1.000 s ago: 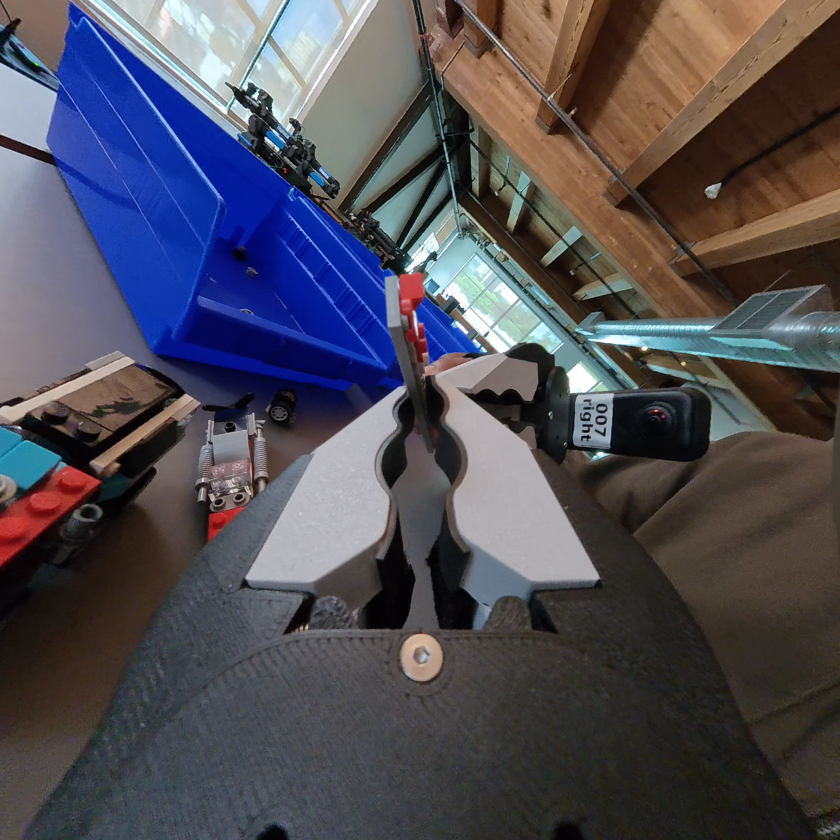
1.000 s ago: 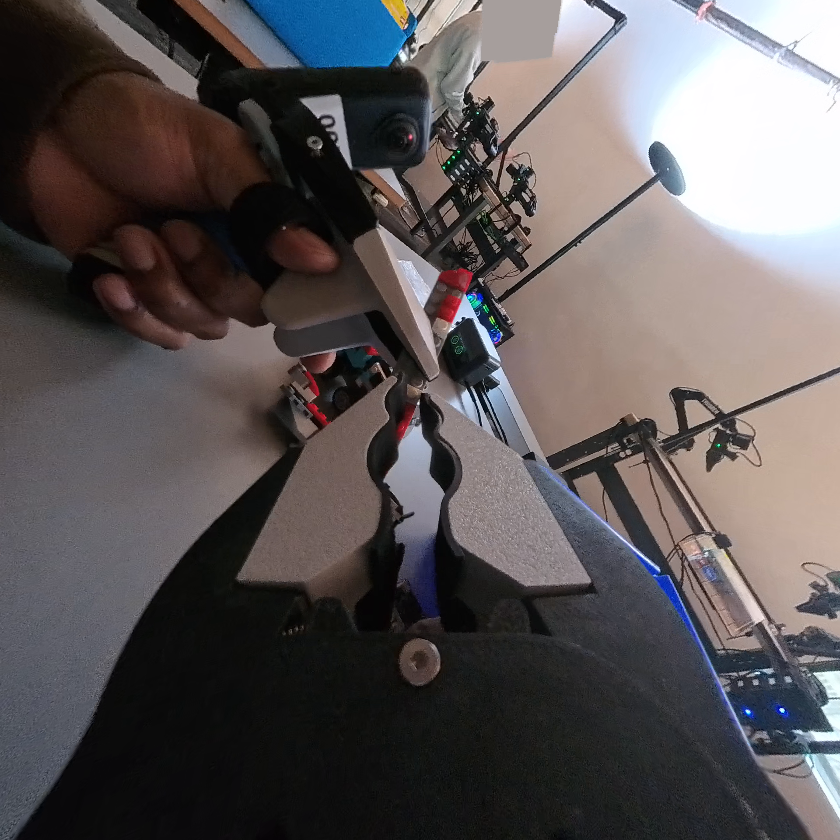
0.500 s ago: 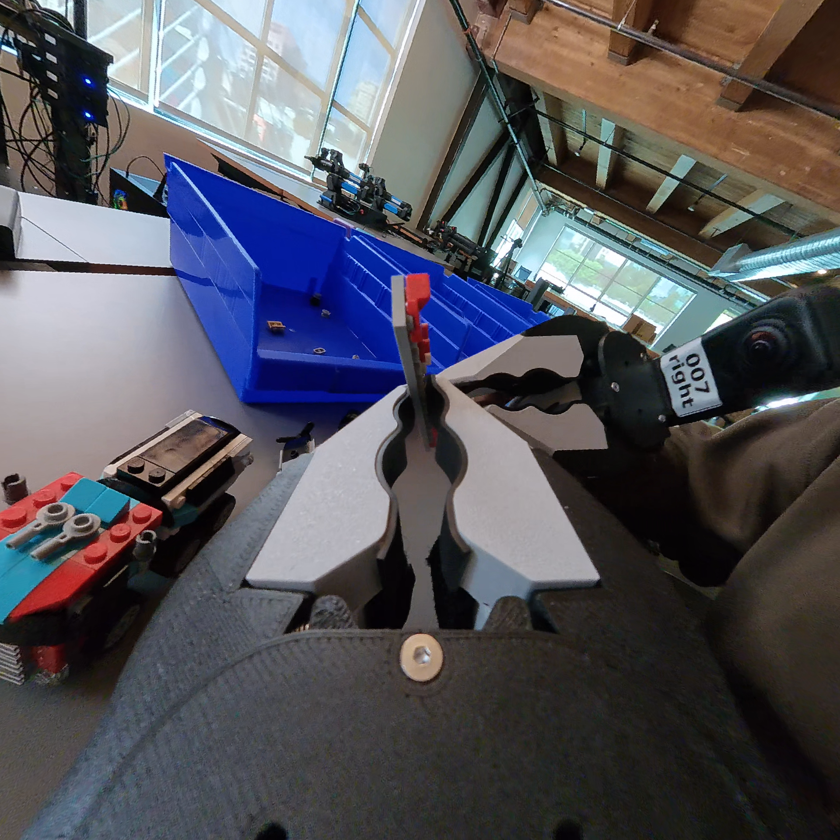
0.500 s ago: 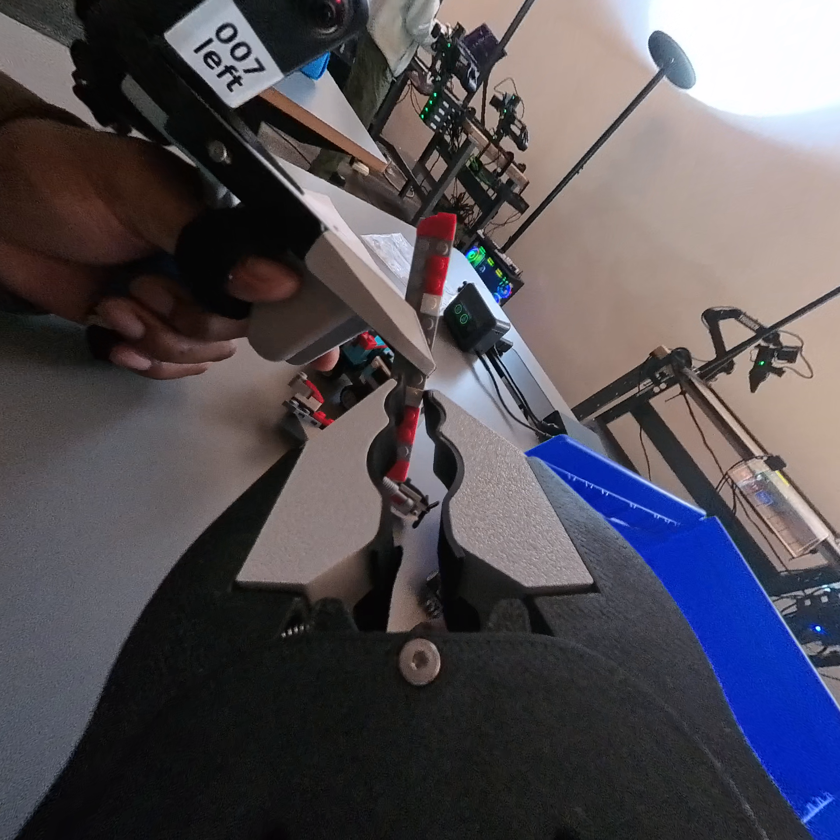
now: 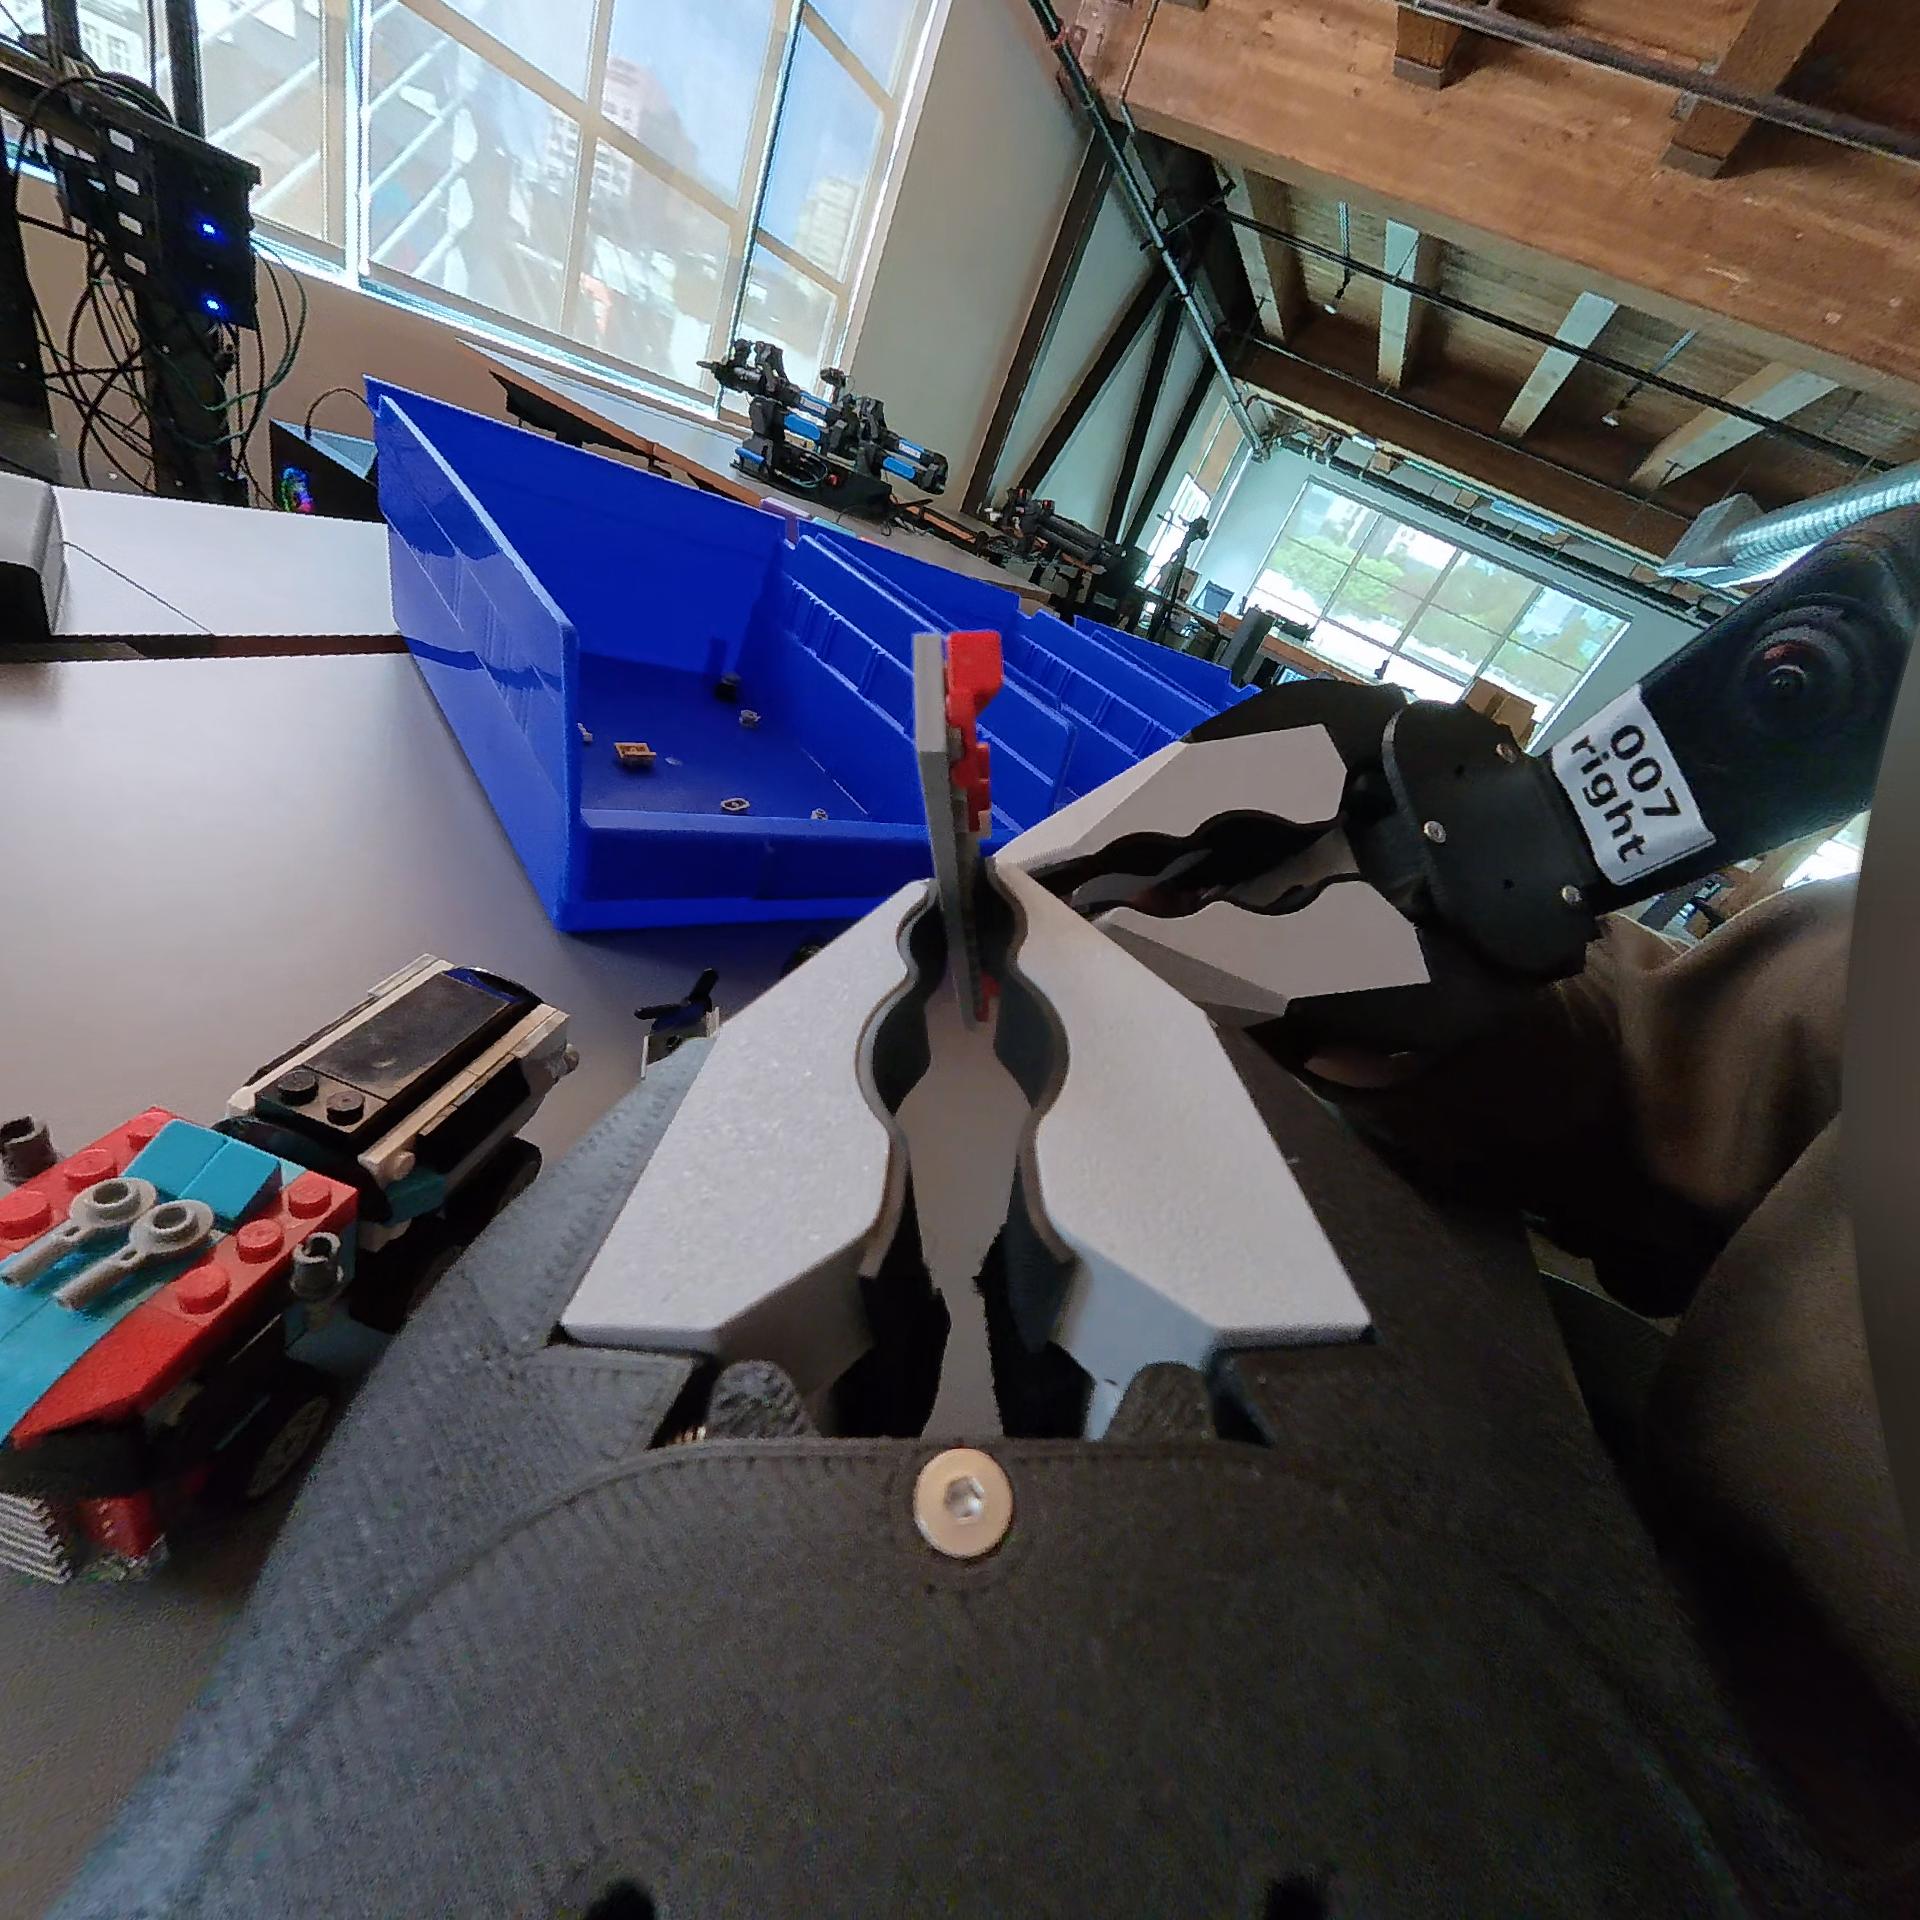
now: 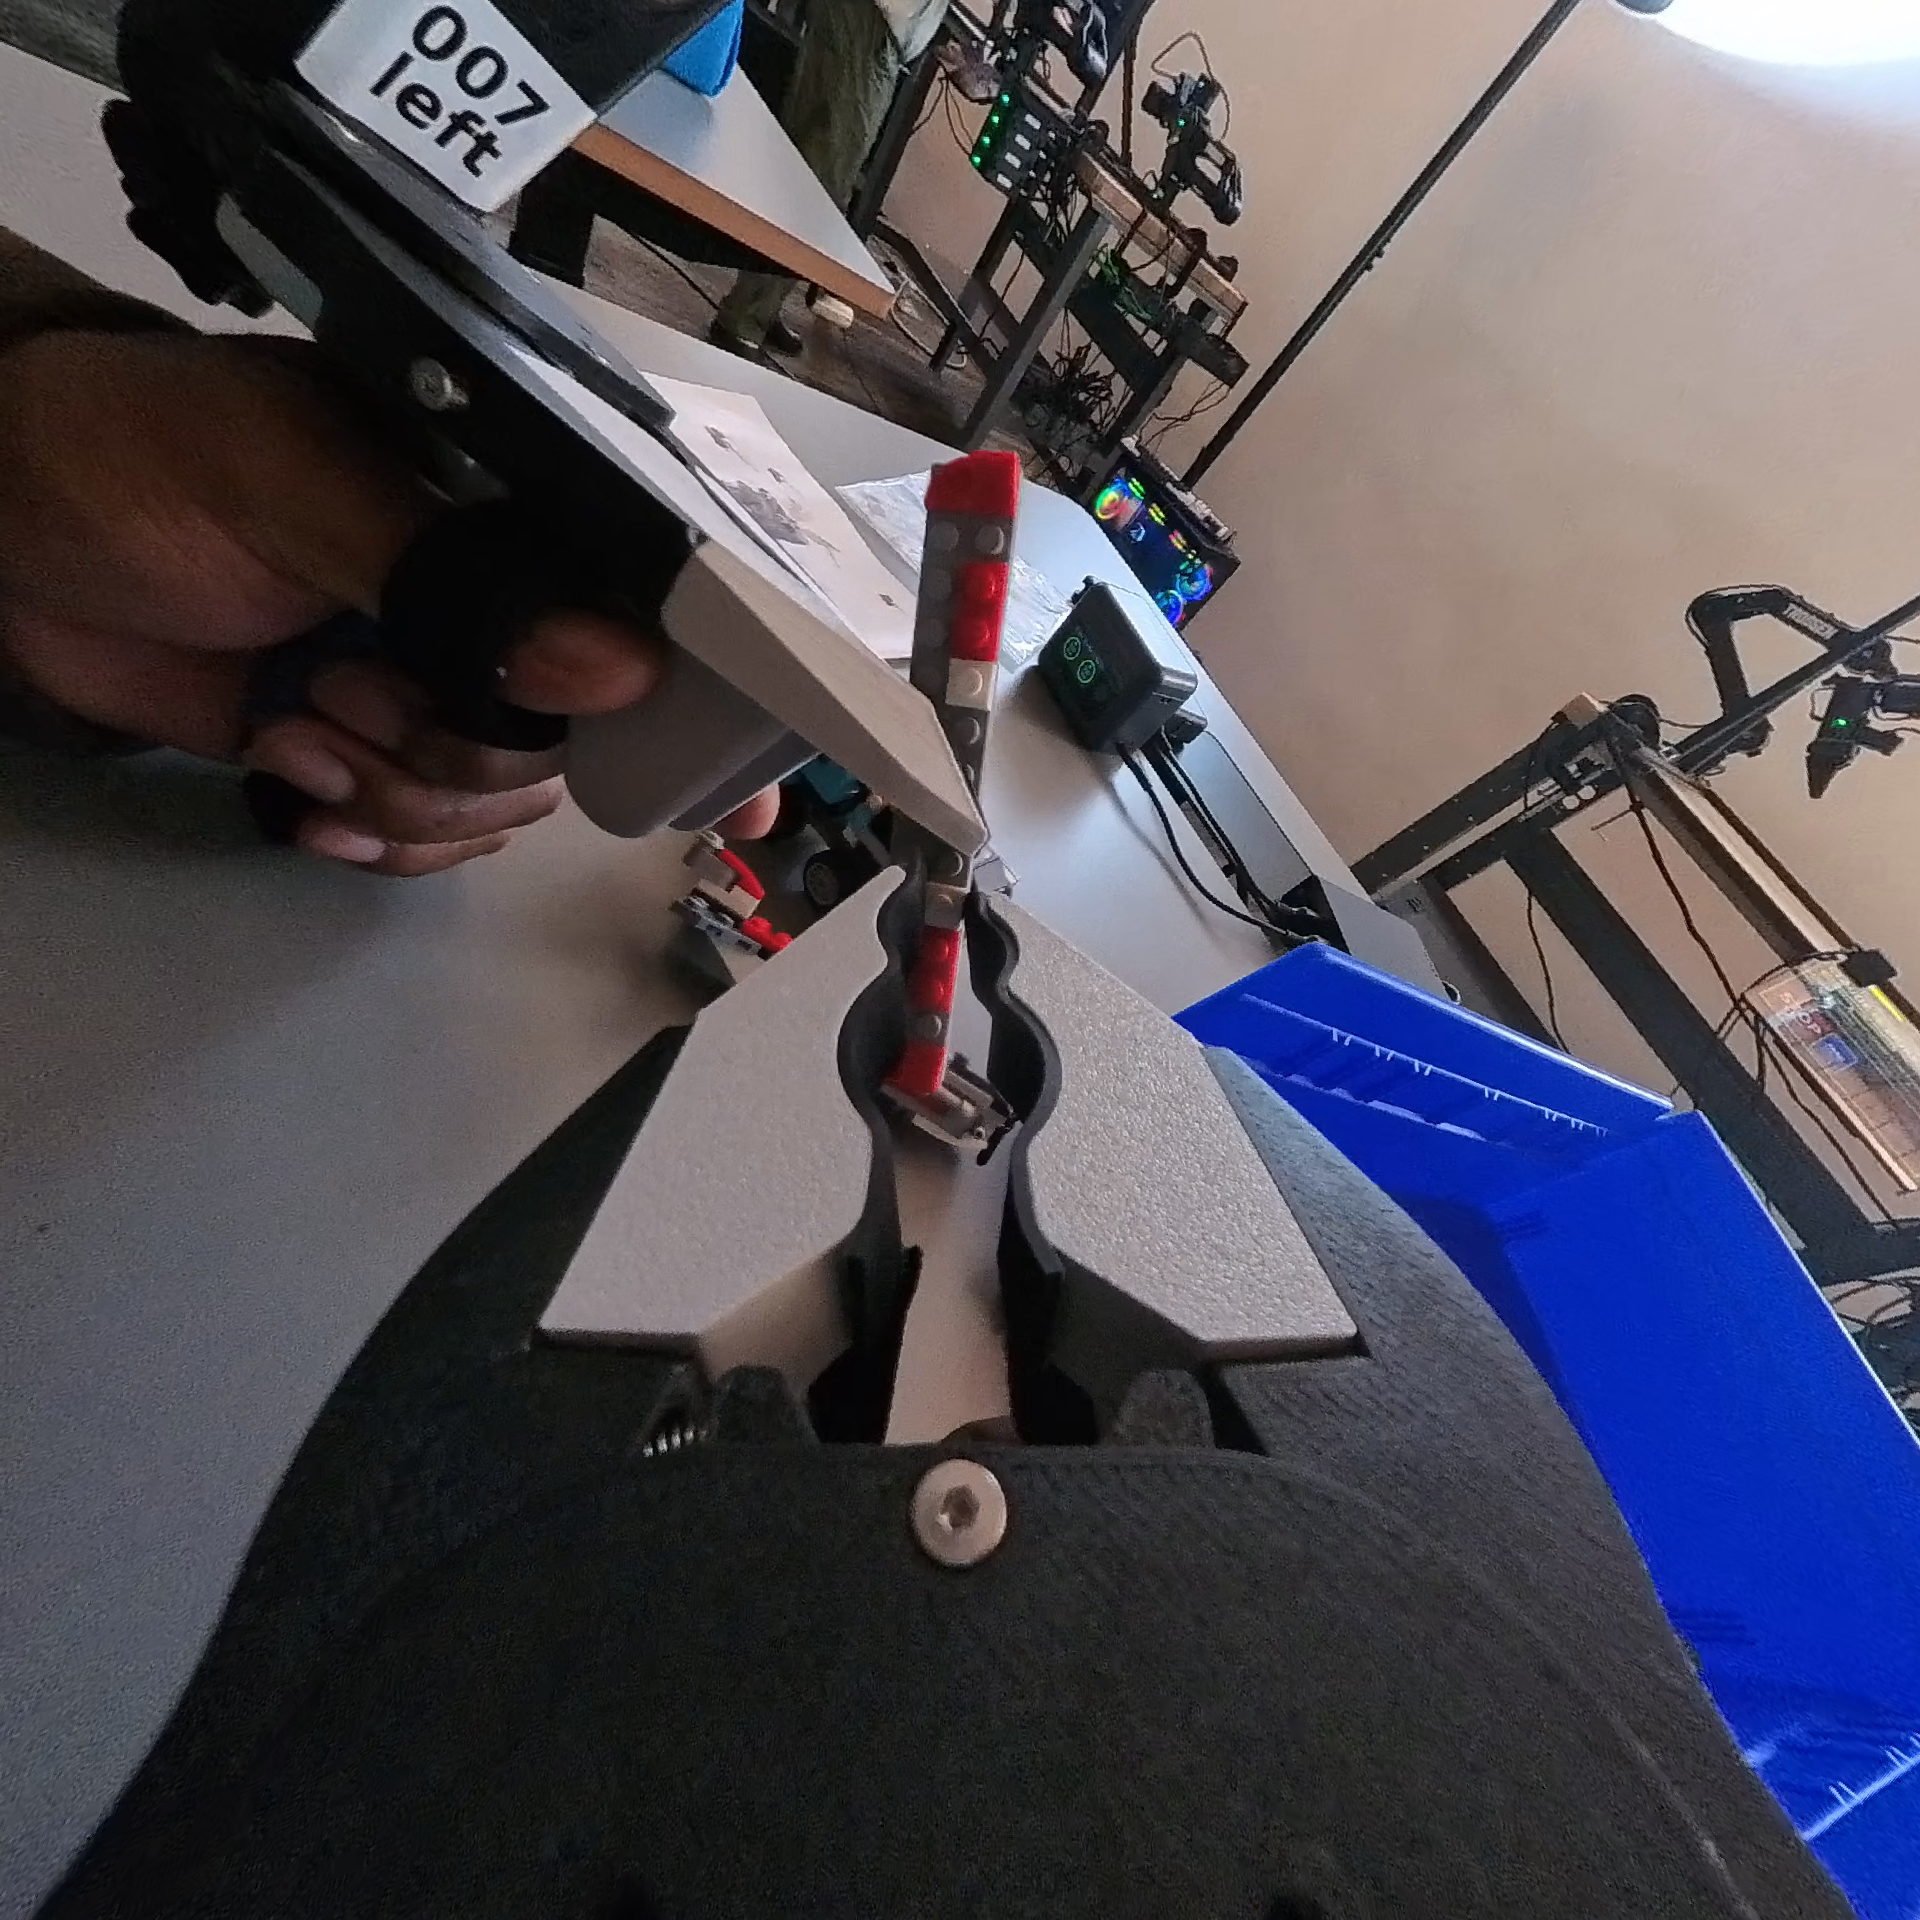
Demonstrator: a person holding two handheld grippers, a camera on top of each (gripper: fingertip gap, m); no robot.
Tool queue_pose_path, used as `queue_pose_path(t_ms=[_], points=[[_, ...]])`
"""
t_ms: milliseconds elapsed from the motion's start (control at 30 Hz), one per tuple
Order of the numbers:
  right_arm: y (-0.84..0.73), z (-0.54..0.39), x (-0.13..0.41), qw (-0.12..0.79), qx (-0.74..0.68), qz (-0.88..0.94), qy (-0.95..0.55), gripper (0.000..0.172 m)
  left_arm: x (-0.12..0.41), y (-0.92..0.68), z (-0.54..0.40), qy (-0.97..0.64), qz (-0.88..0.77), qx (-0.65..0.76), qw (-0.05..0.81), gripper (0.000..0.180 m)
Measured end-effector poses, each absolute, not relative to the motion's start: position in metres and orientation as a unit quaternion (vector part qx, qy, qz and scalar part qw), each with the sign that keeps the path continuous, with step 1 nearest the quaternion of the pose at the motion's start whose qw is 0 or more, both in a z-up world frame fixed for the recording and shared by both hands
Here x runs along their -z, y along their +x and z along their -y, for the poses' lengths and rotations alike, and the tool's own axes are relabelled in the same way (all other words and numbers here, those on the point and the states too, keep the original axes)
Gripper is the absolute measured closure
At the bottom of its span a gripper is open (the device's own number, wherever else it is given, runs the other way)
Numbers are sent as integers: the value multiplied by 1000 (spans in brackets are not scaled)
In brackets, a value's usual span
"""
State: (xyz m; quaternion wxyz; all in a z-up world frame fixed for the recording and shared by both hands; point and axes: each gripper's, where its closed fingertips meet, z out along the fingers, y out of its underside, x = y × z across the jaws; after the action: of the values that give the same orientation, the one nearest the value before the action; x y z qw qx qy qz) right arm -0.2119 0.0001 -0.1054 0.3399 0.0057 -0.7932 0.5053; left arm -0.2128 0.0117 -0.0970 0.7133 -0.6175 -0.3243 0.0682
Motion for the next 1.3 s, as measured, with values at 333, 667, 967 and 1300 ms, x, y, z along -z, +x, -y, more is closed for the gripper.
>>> queue_pose_path(t_ms=[333,667,967,1300], points=[[-209,-2,108,388,-467,790,86,166,102,-211,-14,-627,331,-36,705,174],[-210,-3,113,390,-455,795,89,167,107,-213,-14,-628,345,-21,697,174],[-212,-1,111,348,-501,792,16,166,106,-215,-11,-624,346,-50,699,173],[-209,-2,108,369,-501,782,40,167,104,-214,-11,-597,361,12,716,174]])
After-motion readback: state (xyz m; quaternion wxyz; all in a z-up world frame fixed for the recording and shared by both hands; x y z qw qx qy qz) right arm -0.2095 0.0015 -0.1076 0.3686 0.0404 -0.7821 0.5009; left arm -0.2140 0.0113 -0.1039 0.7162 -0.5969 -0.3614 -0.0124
